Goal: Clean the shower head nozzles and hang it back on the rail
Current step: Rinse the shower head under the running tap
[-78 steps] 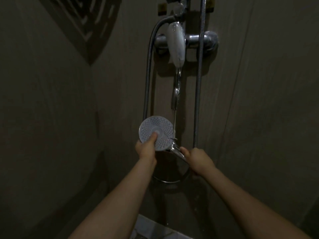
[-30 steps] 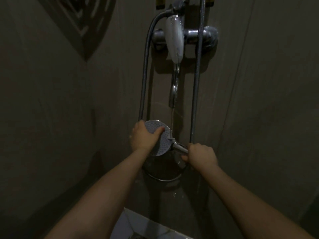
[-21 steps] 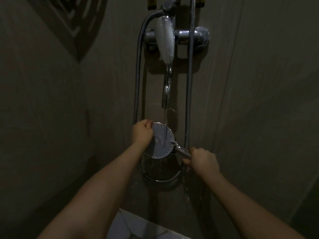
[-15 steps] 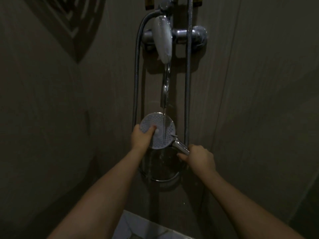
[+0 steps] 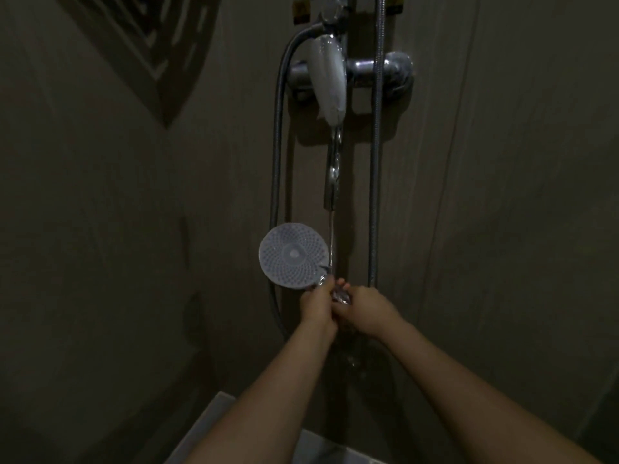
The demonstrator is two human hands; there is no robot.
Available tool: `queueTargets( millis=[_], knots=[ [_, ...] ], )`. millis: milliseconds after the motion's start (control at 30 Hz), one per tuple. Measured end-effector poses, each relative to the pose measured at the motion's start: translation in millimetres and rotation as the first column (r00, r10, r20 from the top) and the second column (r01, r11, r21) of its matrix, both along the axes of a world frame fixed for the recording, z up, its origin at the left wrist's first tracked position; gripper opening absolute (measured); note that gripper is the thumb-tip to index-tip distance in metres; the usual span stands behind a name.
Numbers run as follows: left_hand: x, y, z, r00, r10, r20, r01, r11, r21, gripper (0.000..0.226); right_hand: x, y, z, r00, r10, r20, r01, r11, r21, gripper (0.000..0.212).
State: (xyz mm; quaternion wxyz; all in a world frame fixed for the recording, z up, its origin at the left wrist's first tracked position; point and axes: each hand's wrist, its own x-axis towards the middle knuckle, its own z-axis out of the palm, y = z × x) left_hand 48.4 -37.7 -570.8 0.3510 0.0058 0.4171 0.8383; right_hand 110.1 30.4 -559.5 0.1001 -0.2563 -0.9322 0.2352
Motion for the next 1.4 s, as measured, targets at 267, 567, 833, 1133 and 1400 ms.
queueTargets(
  millis=[267, 567, 833, 1133, 1400],
  knots=[
    [-36.9, -31.5, 3.2, 0.972, -0.072, -0.225, 0.033, 0.985, -0.170, 0.013, -1.3, 8.7, 19.4, 0.943, -0.109, -0.315, -0.011, 0.934, -0.358, 0.049],
    [-77.1, -67.4, 24.3, 0.414, -0.718, -0.560, -0.171, 0.543, -0.822, 0.020, -26.1, -0.4, 131.4, 0.588, -0.308, -0.748, -0.095, 0.892, -0.442, 0.040],
    [-70.6, -67.4, 50.0, 0.200, -0.917, -0.345, -0.116, 0.328, -0.938, 0.019, -37.2, -20.0, 200.1, 0.631, -0.065, -0.773, -0.256, 0.923, -0.287, 0.024],
    [-56.4, -51.9, 11.2, 0.672, -0.510, -0.537, 0.178, 0.815, -0.551, 0.024, -30.5, -29.4, 201.6, 0.635, -0.090, -0.767, -0.343, 0.857, -0.385, 0.030],
    [-40.9, -34.1, -0.1, 0.942, -0.063, -0.330, 0.027, 0.993, -0.115, 0.015, -33.8, -18.2, 189.5, 0.642, -0.311, -0.701, -0.318, 0.723, -0.613, 0.031]
  ],
)
